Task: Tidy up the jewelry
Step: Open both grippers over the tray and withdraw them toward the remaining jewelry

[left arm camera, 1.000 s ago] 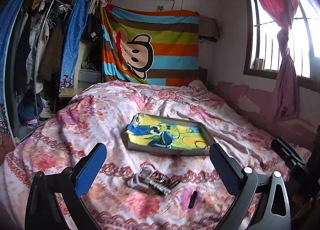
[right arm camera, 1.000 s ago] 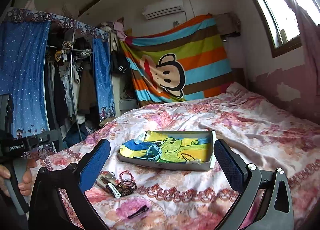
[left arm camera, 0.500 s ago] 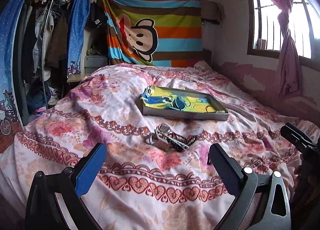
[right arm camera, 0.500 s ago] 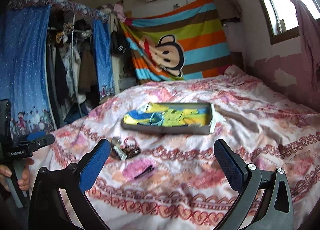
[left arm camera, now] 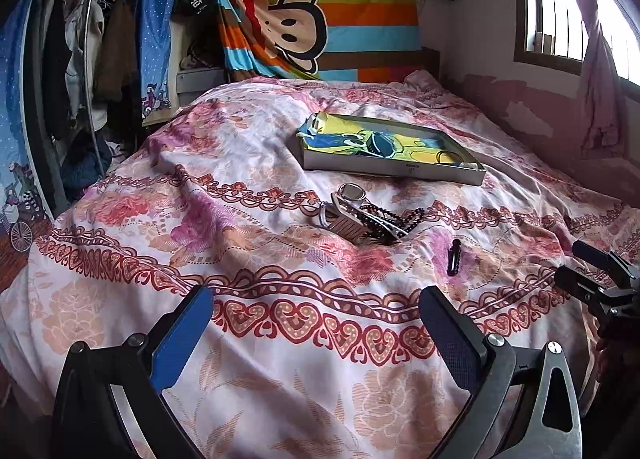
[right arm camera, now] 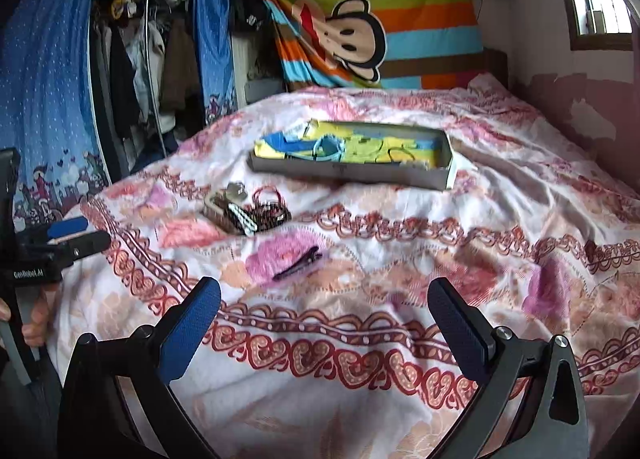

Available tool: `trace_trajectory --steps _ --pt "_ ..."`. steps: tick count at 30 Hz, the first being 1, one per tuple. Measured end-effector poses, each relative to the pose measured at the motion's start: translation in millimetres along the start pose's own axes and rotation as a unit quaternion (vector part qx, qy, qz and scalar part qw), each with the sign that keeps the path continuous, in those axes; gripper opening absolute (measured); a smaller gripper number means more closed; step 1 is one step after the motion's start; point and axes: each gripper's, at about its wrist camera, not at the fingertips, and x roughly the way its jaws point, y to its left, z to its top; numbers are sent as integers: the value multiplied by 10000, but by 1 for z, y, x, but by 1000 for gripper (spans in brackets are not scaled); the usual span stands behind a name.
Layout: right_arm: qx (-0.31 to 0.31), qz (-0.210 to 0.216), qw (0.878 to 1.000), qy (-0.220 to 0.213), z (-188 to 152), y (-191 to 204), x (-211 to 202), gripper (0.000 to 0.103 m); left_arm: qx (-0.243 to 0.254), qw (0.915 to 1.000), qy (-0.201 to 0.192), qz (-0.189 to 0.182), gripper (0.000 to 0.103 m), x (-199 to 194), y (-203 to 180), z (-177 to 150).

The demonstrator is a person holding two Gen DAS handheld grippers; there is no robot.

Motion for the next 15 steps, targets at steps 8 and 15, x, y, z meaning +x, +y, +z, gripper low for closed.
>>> trace_trajectory --steps 8,15 --pt "-4 209 9990 404 6 0 22 102 38 9998 157 -72 103 11 2 11" --pt "153 360 9974 603 16 -12 44 102 -4 9993 179 -330 103 29 3 32"
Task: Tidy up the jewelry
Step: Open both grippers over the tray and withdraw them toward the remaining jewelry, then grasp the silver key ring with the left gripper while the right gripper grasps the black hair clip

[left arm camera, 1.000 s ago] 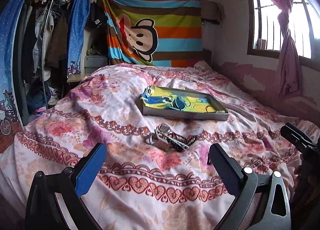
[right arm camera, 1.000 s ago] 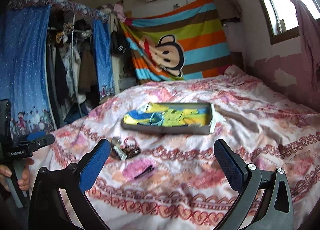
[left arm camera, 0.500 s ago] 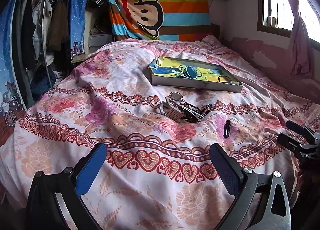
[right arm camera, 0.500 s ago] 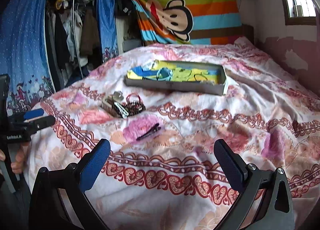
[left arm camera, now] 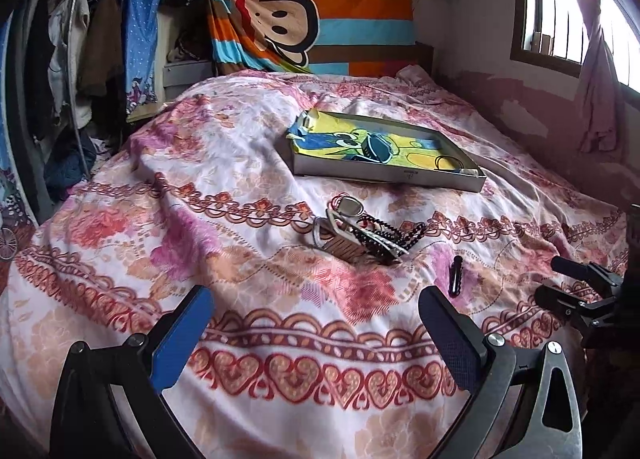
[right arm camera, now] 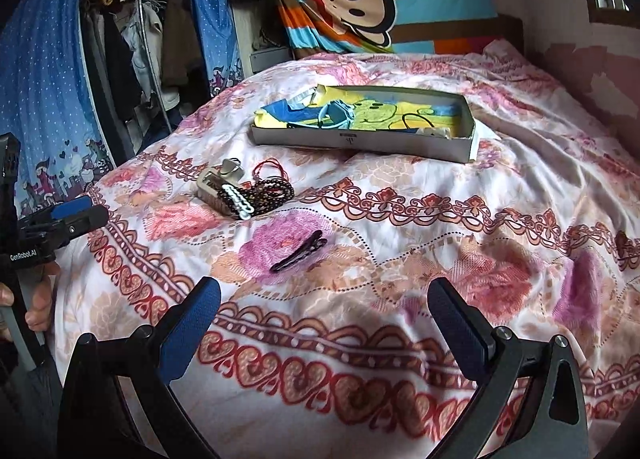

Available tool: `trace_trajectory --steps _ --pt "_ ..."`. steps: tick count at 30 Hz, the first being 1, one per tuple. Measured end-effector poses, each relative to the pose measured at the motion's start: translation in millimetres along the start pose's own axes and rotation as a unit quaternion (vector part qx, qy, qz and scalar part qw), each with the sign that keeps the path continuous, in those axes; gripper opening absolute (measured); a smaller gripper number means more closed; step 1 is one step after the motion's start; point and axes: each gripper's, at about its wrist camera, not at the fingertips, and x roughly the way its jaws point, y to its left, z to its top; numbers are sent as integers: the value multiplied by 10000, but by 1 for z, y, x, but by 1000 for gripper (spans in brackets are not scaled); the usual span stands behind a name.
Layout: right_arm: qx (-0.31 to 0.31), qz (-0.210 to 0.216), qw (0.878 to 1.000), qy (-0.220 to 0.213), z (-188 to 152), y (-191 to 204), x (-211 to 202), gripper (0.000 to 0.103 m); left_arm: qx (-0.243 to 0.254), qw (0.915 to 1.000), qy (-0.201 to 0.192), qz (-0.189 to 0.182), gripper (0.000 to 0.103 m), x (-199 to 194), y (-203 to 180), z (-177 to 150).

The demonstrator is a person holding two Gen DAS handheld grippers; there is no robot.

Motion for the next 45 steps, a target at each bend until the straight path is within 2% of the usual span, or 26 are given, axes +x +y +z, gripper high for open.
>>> trace_trajectory --steps 8,11,13,14,16,18,19,22,29,33,38,43,44,45 --pt "277 284 9989 252 12 -13 33 98 35 9995 210 -236 103 34 -6 21" --pt "427 427 9975 375 13 -16 44 90 95 9990 251 -343 100 43 -8 26" --pt "479 482 9965 485 14 -15 53 80 152 9987 300 -385 96 49 -9 29" --pt "489 513 9961 533 15 -15 56 79 181 9983 362 -414 93 54 -11 30" --pt "496 598 9949 637 17 -12 65 69 162 9977 468 -466 88 63 -11 33" --pt "477 693 9938 722 19 -8 73 63 83 9969 573 -530 77 71 -8 36" --pt "456 717 9934 765 21 -6 77 59 36 9965 621 -558 75 75 -7 37" --pt "405 777 9921 899 22 0 87 57 -145 9949 743 -672 66 86 -2 41" --pt "583 737 9885 1183 24 1 107 48 -465 9899 1055 -828 34 115 4 49" --pt "644 799 9866 1271 26 2 119 42 -603 9879 1200 -778 16 127 5 48" --pt "657 907 9841 1381 25 5 128 39 -581 9887 1140 -784 9 125 5 48" --pt "659 1013 9824 1422 23 6 129 38 -384 9923 916 -735 6 109 -4 45" --pt "654 1049 9822 1417 22 7 129 35 -302 9934 828 -731 6 103 -8 44" --pt "660 1078 9817 1422 21 6 128 26 -249 9940 773 -739 5 98 -10 44"
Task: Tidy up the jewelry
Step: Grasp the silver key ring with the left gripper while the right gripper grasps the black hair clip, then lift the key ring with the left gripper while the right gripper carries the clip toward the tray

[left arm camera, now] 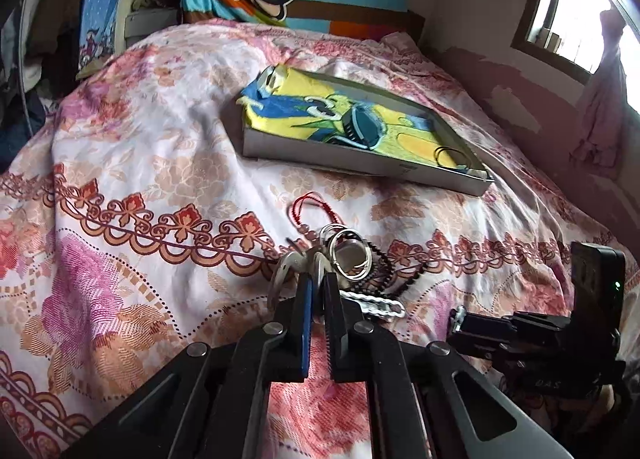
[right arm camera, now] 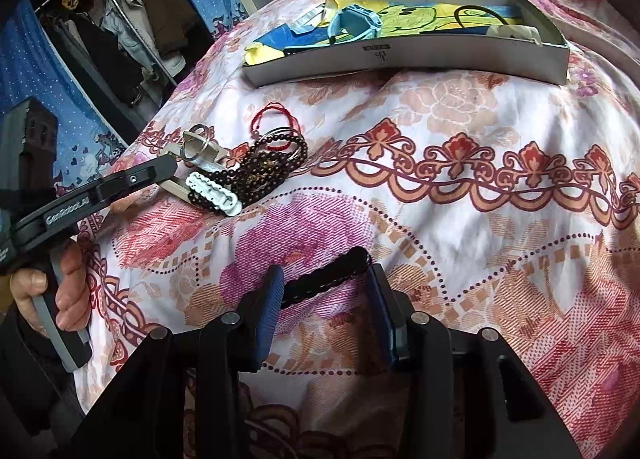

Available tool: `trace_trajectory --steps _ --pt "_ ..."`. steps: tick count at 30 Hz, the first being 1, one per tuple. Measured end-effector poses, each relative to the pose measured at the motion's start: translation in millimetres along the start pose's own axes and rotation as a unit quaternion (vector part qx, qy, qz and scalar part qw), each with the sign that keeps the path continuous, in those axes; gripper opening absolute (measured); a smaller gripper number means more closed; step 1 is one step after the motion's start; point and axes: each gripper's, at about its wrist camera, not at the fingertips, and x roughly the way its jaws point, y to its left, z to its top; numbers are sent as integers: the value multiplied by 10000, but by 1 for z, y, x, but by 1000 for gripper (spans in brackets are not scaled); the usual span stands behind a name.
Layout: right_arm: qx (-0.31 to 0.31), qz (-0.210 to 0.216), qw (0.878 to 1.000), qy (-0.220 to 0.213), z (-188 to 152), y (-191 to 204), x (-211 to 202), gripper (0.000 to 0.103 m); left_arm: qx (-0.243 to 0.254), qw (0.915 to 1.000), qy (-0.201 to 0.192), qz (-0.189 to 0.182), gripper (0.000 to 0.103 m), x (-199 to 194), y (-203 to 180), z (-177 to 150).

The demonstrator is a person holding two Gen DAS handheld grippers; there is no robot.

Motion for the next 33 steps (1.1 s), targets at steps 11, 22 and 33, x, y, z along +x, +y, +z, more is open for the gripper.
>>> trace_trajectory --steps 11,22,33 --pt "210 250 9994 -112 -5 -10 -4 12 340 9986 -382 -120 4 -31 -17 -10" --pt "211 -83 9997 40 1 -8 2 19 136 9997 -202 -65 4 -43 -17 -35" --pt "218 9 9997 85 4 -7 9 21 713 9957 -435 399 4 -52 -32 -40"
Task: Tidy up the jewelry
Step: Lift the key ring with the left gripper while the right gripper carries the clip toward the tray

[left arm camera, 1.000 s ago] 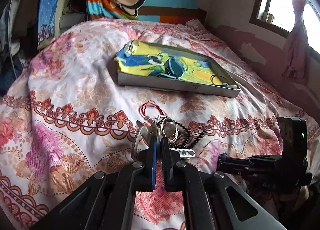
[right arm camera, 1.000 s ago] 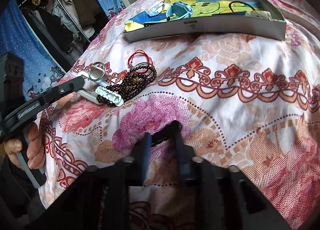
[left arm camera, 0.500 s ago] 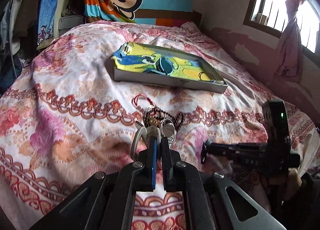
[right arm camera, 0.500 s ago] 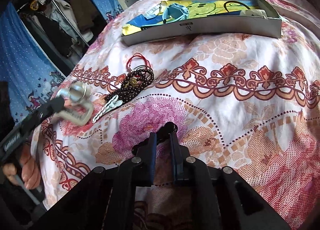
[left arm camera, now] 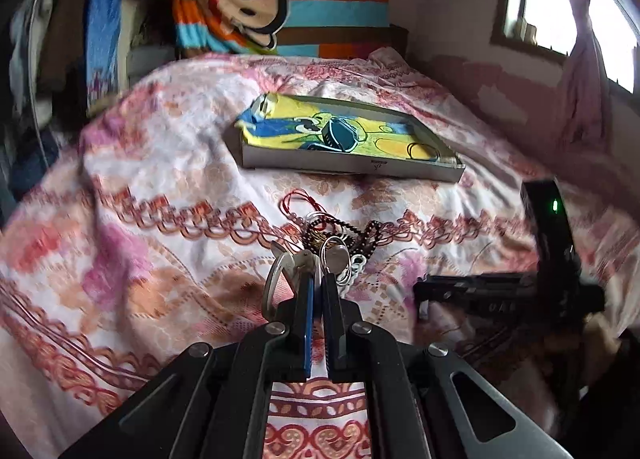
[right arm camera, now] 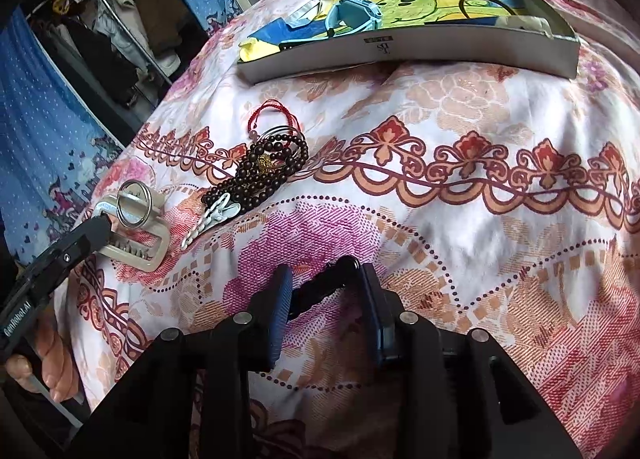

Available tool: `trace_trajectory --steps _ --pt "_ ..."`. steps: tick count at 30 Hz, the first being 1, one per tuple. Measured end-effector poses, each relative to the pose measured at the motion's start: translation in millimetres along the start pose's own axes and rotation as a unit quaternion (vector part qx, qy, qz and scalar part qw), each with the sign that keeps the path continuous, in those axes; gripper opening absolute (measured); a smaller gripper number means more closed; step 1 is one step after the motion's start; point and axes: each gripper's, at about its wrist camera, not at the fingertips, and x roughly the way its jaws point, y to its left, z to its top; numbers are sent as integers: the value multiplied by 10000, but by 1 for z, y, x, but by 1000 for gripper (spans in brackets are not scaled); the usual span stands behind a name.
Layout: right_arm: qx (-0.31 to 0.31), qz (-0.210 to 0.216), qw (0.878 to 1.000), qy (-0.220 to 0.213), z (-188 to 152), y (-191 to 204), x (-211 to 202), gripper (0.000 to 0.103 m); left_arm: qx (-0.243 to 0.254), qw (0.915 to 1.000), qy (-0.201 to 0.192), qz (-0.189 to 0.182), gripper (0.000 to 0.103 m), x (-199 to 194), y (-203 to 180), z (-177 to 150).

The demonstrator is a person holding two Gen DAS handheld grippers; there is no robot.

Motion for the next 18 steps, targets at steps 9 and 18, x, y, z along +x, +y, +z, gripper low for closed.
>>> trace_trajectory --steps 9,18 --pt "241 256 9984 -432 -10 -11 -16 12 900 9951 380 -145 4 9 -25 -7" --pt "247 345 9967 -693 -8 -15 -27 12 1720 9838 -305 404 4 -17 -52 -3"
